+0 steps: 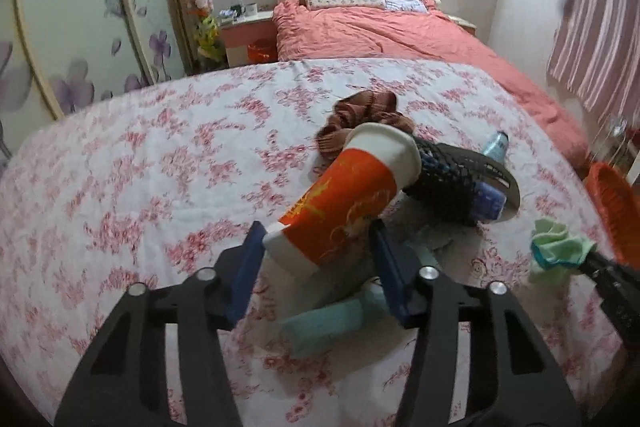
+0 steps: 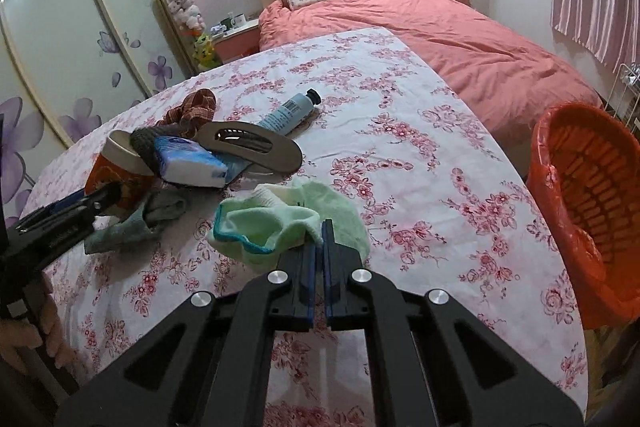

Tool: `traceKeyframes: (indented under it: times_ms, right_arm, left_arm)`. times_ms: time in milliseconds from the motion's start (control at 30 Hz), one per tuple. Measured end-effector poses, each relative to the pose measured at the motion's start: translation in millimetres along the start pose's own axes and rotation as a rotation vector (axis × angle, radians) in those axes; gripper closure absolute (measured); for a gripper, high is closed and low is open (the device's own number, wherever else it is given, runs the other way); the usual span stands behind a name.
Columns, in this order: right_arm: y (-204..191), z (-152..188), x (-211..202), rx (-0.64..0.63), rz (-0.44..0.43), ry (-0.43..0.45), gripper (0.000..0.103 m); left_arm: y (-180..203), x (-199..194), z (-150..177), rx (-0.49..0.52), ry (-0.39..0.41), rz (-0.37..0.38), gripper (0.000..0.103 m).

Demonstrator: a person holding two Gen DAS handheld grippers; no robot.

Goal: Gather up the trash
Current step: 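Grasp the orange-printed paper cup with the left tool while the right tool grasps the mint cloth, then carry the paper cup and mint cloth over the orange basket and open both tools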

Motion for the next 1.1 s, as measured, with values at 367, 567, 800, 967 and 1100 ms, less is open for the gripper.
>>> traceKeyframes:
  times_ms: [367, 567, 800, 967, 1100]
  right_arm:
    - [-2, 2, 2, -0.003, -0.009, -0.007, 0.100]
    - [-3, 1, 6, -0.006, -0.014, -0.015, 0.100]
    - [-3, 0, 12, -0.016, -0.035, -0.034, 0.100]
    - [-5, 2, 12, -0.035, -0.054, -0.042, 0.100]
    - [-5, 0, 3, -0.025, -0.071, -0.020, 0.100]
  left_arm:
    - [-33, -5, 2, -0.095, -0.021, 0.041, 0.050]
    - [-25, 8, -11, -0.090, -0.039, 0.042, 0.041]
    - [-17, 28, -22, -0.082, -0.072, 0.025, 0.055]
    - [-23, 26, -21, -0.094, -0.061, 0.025, 0.065]
    - [-26, 14, -21, -0.096, -0.038, 0.030, 0.065]
Point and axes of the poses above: each gripper's, at about its wrist camera, not at the fingertips, and x roughly the way its jaws point, y to its right, z to its underside, the point moved 1 cm from there along x, roughly the way its jaws point, and after that the axes turned 8 degrees about -y, right-handed, at the moved point
